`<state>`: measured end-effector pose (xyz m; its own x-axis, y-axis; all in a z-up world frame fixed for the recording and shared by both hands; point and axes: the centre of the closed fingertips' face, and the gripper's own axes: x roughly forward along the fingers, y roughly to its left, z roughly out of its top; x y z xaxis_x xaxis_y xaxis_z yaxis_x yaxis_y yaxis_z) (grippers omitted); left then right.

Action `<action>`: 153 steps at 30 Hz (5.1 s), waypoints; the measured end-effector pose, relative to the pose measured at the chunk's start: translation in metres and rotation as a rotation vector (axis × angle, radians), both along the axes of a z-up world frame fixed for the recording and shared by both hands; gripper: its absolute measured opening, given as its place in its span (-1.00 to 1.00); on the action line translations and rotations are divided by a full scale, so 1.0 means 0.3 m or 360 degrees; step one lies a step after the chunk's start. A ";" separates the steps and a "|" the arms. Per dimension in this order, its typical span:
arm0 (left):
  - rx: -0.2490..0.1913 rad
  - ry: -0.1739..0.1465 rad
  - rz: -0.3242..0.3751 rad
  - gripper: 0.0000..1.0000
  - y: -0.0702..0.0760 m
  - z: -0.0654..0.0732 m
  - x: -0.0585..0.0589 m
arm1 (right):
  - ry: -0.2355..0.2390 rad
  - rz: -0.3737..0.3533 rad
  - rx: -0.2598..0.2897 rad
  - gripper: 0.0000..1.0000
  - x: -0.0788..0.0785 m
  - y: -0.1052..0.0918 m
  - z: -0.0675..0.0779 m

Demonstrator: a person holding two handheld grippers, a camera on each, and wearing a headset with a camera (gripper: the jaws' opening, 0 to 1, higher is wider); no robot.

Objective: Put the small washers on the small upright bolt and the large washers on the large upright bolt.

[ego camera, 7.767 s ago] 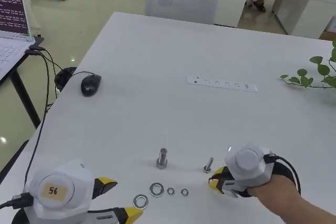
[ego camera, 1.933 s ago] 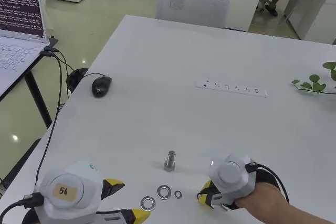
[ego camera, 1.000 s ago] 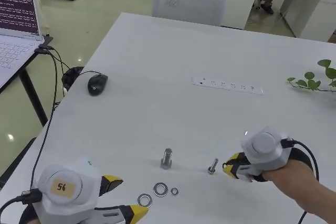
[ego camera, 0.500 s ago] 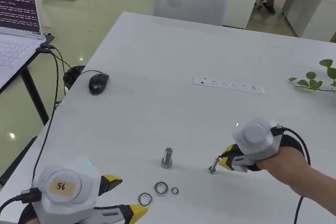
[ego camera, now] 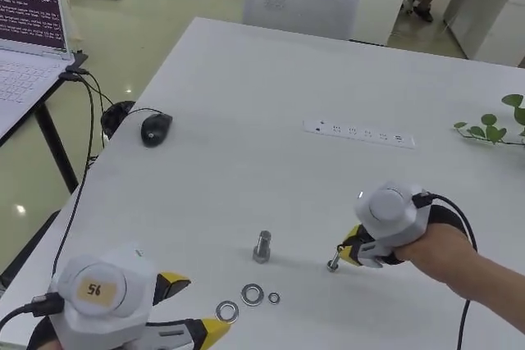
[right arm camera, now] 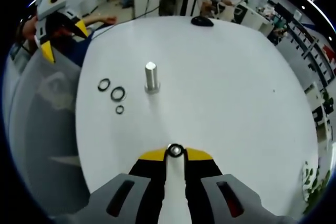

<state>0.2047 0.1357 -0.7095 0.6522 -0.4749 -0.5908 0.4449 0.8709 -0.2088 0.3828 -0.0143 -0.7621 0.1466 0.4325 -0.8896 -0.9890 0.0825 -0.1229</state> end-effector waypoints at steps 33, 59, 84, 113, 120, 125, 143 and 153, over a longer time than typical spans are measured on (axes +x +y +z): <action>0.0010 0.0013 0.0036 -0.01 0.030 -0.007 -0.016 | 0.0059 -0.0028 -0.0147 -0.74 0.021 -0.011 -0.164; 0.0006 0.0007 -0.0003 -0.02 -0.001 -0.005 -0.007 | 0.0174 -0.0172 -0.0089 -0.68 -0.143 -0.132 -0.188; 0.0014 0.0013 0.0018 -0.02 0.007 -0.004 -0.027 | 0.0226 0.0204 0.0083 -0.67 -0.306 0.262 -0.204; 0.0012 0.0015 0.0018 -0.02 0.005 -0.004 -0.017 | 0.0163 0.0325 0.0052 -0.72 -0.320 0.259 -0.206; 0.0012 0.0021 -0.0004 -0.02 -0.013 -0.007 -0.022 | 0.0155 0.0683 -0.0104 -0.63 -0.337 0.253 -0.212; 0.0011 0.0016 -0.0012 -0.02 -0.020 -0.003 -0.021 | 0.0161 0.0798 -0.0133 -0.63 -0.341 0.260 -0.208; 0.0009 0.0013 -0.0004 -0.02 -0.015 0.001 -0.011 | 0.0133 0.0947 -0.0138 -0.72 -0.334 0.255 -0.210; 0.0009 0.0019 0.0004 -0.02 -0.003 -0.006 -0.018 | 0.0201 0.0545 0.0043 -0.73 -0.326 0.237 -0.209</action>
